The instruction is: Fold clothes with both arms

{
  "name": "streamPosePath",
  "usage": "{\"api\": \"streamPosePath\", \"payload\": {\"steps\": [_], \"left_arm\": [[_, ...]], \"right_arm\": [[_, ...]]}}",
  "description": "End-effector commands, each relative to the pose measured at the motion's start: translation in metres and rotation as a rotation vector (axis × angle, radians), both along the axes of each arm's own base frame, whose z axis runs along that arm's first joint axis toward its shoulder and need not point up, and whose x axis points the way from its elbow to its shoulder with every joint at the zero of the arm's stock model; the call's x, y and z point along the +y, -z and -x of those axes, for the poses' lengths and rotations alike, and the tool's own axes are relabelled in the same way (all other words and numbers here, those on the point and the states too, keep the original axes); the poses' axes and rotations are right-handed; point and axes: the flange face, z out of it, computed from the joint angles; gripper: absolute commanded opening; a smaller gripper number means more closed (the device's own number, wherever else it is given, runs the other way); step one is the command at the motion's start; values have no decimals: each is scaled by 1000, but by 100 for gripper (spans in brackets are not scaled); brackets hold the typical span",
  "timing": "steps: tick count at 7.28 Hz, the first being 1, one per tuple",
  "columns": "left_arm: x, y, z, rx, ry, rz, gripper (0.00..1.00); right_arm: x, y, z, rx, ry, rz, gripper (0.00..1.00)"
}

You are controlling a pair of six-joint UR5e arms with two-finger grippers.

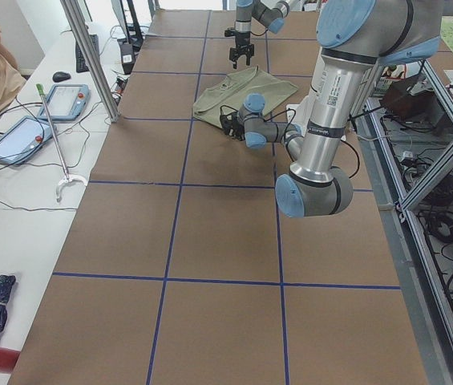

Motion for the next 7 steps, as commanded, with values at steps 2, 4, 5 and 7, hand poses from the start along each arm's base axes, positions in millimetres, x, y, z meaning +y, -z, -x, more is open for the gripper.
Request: {"api": "streamPosePath", "payload": {"steps": [2,4,5,7], "left_arm": [[-15,0,11,0,27,-3,0],[-66,-5,42,-87,62,-122,0],[-120,-5,61,-132,120,-167,0],[-239,9,51,-202,253,-128,0]], "right_arm": [[-1,-1,0,3,-4,0,100],[-4,-1,-4,4,-17,-4,100],[-5,-1,-3,4,-17,-4,100],[-5,1,-4,1,-17,-7,100]]}}
